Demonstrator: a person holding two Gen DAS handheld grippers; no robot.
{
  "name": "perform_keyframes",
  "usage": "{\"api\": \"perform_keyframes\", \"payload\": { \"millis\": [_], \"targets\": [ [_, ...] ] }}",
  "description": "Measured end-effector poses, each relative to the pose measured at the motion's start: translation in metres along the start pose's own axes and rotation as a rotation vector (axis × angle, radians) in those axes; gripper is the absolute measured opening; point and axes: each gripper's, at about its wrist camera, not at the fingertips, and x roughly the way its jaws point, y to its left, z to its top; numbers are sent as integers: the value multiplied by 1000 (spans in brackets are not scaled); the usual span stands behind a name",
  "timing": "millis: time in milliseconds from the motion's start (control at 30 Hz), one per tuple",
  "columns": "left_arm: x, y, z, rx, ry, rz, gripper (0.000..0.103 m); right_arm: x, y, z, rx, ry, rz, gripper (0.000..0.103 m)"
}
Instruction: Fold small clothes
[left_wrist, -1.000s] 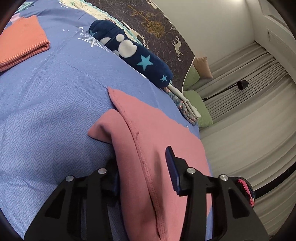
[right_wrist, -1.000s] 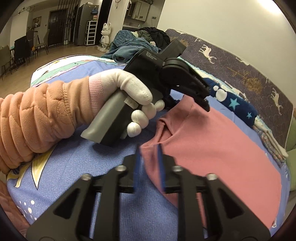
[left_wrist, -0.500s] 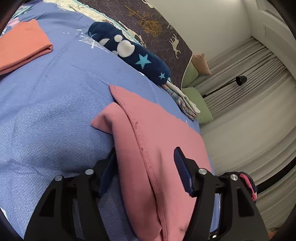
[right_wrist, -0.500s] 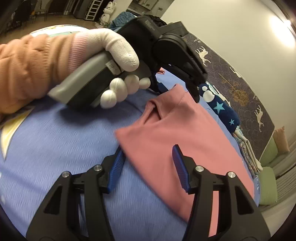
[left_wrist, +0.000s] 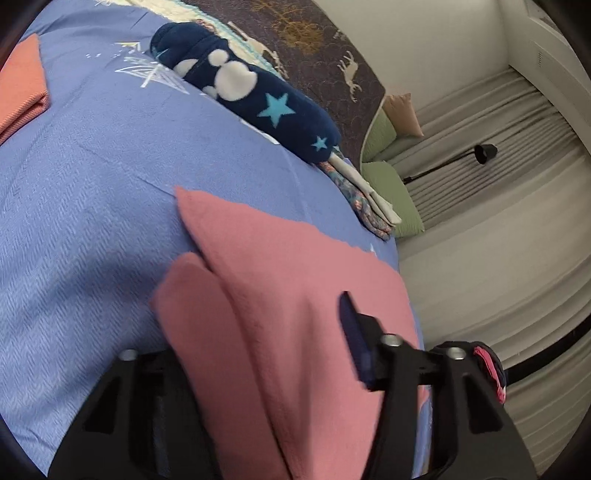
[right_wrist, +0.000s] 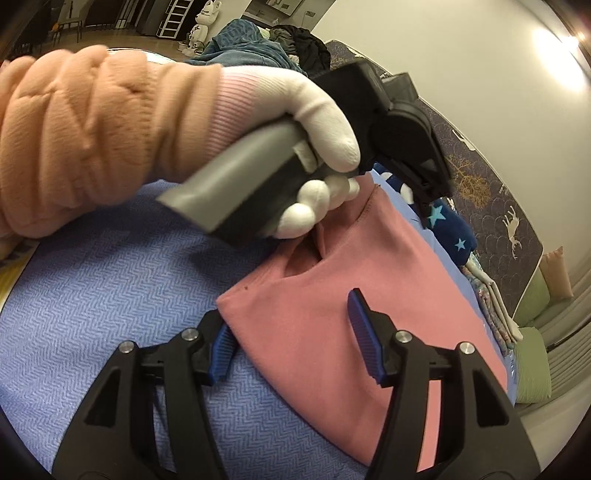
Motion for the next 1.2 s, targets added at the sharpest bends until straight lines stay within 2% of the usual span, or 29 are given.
{"api": "perform_keyframes", "payload": {
  "millis": [67, 100, 133, 167, 267, 533, 700, 1033, 1200],
  "targets": [
    [1, 11, 4, -48, 0, -11, 11, 0, -3, -1, 12, -2, 15, 50],
    [1, 15, 5, -63, 1, -20, 11, 1, -5, -1, 20, -3, 31, 39],
    [1, 17, 4, -67, 0, -26, 10, 0, -4, -2, 29, 6, 46, 7],
    [0, 16, 4, -59, -4, -19, 10, -1, -3, -3, 46, 9, 33, 4],
    [-4, 4, 3, -14, -23, 6, 10, -12, -17, -3, 125, -35, 70, 4],
    [-12, -40, 14, 81, -22, 17, 10, -43, -45, -8, 262, -125, 75, 4],
    [-3, -61, 21, 80, -5, 35, 10, -56, -70, -18, 341, -167, 67, 4],
    [22, -114, 20, 137, 6, 72, 10, -78, -129, -57, 534, -217, 61, 4],
    [48, -149, 17, 182, 24, 93, 10, -92, -154, -83, 619, -241, 45, 4]
  ]
}}
